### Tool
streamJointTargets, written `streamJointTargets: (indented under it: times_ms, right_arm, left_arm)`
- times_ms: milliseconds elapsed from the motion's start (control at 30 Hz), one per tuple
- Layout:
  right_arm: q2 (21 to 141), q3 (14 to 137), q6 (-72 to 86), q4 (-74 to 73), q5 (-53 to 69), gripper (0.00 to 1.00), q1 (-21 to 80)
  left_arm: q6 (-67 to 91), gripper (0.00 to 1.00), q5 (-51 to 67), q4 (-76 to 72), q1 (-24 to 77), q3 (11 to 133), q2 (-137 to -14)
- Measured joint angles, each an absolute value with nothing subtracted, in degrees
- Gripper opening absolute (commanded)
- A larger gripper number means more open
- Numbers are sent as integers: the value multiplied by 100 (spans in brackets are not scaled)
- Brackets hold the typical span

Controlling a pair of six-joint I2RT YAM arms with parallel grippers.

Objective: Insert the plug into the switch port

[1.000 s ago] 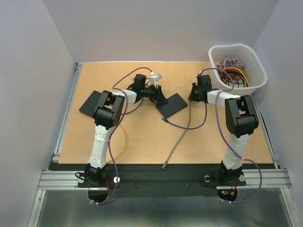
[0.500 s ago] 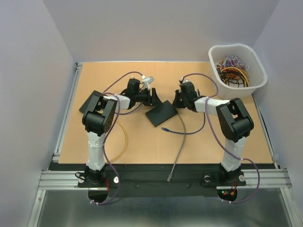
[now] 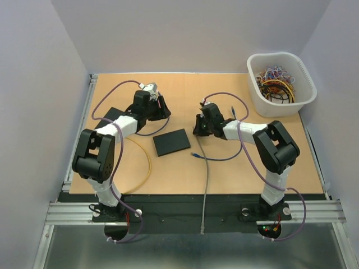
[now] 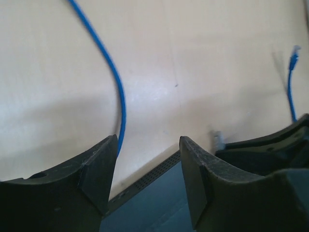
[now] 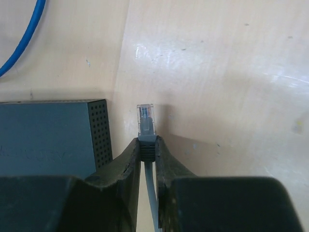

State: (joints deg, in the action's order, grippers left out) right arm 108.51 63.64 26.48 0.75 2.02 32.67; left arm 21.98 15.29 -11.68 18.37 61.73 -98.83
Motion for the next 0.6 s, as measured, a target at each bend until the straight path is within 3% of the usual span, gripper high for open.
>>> streamJointTargets:
  times_ms: [367,600]
  right_arm:
    - [9201,6014,2416,-539,-333,0,3430]
    - [8586,5181,2716,-694,-473,0,4550]
  left_arm:
    - [2545,64,819,-1129,1841,5041,-9592]
    - [2685,63,705,-1249,1841,4825,-9590]
